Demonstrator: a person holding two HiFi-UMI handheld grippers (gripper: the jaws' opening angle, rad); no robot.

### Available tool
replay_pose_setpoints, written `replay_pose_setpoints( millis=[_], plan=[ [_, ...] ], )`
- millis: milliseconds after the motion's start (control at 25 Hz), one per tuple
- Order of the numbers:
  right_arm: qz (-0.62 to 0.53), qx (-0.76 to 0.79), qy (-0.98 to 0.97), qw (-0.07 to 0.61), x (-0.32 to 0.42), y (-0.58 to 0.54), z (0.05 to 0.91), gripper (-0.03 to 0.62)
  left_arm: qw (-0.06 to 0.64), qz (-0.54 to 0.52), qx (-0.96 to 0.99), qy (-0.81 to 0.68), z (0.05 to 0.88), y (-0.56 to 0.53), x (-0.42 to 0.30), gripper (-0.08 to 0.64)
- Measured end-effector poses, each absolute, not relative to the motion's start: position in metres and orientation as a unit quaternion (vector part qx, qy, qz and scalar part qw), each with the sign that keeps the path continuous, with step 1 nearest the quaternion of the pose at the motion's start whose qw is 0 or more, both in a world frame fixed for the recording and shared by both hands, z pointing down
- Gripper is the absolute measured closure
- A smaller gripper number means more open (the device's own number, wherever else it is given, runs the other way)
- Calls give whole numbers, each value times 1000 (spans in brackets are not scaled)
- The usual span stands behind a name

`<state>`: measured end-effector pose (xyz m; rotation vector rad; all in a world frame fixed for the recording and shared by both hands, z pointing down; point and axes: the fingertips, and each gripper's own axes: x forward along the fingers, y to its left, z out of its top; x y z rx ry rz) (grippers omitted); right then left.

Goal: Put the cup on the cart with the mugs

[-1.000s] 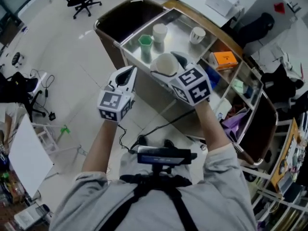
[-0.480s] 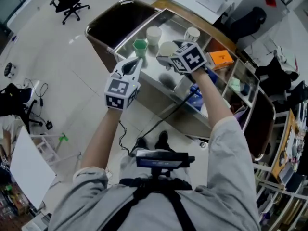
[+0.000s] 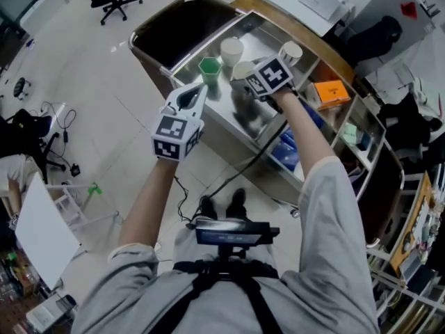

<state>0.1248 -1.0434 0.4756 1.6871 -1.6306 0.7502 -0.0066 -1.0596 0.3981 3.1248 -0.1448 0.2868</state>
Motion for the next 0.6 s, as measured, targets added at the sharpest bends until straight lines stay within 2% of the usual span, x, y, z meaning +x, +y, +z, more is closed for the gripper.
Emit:
replay_pose_setpoints(
  millis=[360,600],
  plan=[
    [297,624,-624,365,126,-1044,501,161,5,97,993,-63,404,-1068,-12,557],
    [287,623,-631,363,122,-1047,503,159,15,104,992,-67,414,-1069,-17,557]
  ],
)
